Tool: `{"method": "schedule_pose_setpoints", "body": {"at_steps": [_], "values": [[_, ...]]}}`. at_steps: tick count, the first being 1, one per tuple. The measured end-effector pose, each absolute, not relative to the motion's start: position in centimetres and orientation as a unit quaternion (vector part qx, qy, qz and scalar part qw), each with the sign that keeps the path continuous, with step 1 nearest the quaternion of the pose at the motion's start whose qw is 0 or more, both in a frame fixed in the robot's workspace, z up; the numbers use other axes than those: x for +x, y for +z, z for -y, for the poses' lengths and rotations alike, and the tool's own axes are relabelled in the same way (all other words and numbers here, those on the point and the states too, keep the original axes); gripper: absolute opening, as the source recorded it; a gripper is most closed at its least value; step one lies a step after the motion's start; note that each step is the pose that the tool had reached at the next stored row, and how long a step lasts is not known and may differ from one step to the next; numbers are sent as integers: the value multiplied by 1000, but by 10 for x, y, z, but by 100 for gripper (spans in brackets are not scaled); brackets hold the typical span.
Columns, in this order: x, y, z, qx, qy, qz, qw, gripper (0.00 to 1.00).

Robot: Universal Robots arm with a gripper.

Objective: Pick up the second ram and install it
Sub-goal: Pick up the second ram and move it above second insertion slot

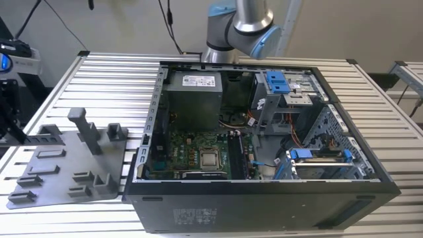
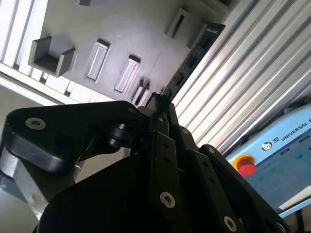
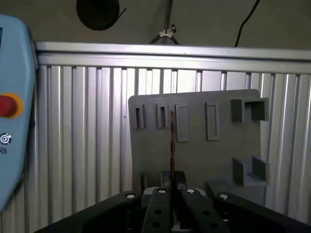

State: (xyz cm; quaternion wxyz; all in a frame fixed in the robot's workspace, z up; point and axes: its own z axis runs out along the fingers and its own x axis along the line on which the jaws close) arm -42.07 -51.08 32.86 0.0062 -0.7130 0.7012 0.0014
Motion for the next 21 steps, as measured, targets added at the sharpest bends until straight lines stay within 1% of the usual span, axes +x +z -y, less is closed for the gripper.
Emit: {"method": "schedule_pose_setpoints", "body": {"at_steps": [21], "values": [[-421, 376, 511, -713, 1, -701, 6, 14]]}}
